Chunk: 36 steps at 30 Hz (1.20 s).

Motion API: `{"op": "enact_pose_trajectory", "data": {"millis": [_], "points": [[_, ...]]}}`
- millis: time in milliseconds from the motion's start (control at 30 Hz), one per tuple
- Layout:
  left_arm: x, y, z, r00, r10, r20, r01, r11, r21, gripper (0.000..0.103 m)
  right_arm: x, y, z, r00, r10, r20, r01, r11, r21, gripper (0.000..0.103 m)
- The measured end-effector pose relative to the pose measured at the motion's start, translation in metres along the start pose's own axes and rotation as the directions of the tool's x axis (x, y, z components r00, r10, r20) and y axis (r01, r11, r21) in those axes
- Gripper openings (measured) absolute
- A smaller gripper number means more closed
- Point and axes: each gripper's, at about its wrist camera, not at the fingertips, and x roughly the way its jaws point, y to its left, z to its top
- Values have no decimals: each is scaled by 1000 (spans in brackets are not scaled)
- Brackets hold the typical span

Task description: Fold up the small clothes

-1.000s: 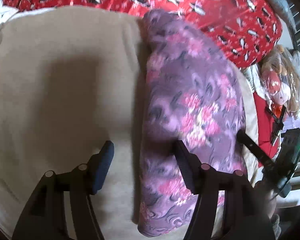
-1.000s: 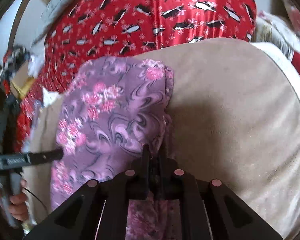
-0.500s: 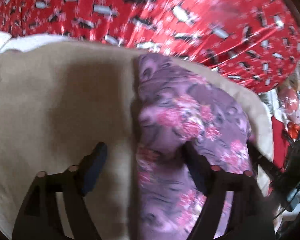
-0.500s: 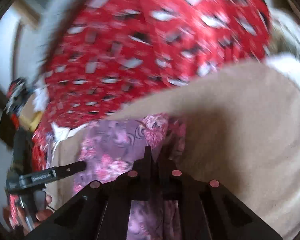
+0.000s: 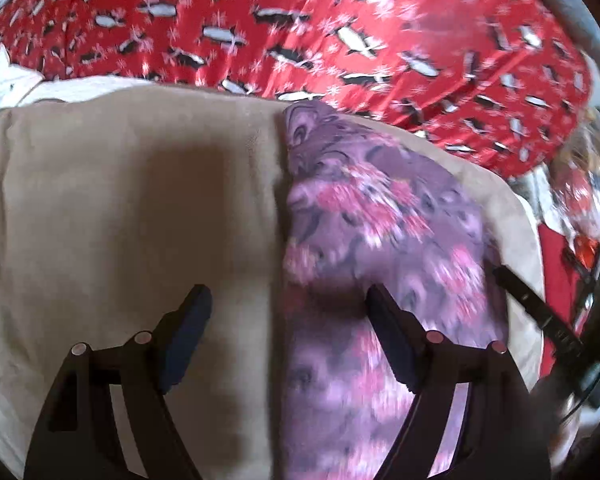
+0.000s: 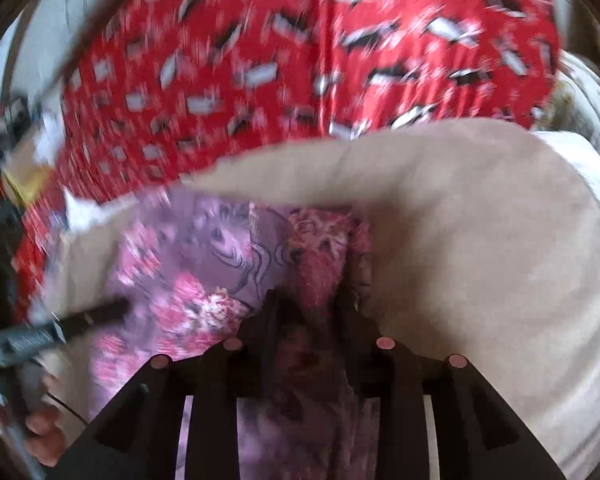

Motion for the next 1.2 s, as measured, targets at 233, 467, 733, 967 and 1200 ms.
{"op": "enact_pose_trajectory", "data": {"millis": [233, 467, 733, 967, 1200], "points": [[13, -13, -74, 996, 1, -89, 4, 998, 55, 82, -10, -1, -68, 987, -35, -156, 17, 994, -110, 48], [-18, -13, -99, 998, 50, -42, -45, 993, 105, 82, -56, -14, -91, 996, 20, -89, -22, 999, -24, 50], [-13, -13, -114, 994, 81, -66, -73, 991, 113, 82, -60, -17, -111, 995, 36, -89, -39, 999, -27, 15], [-13, -16, -112, 995, 87, -47, -81, 989, 124, 82, -81, -7, -95, 1000, -18, 9, 18, 999, -34, 26], [-13, -16, -104, 996, 72, -43, -66, 990, 128, 82, -26, 20, -75, 998, -48, -29, 43, 989, -141, 25]]}}
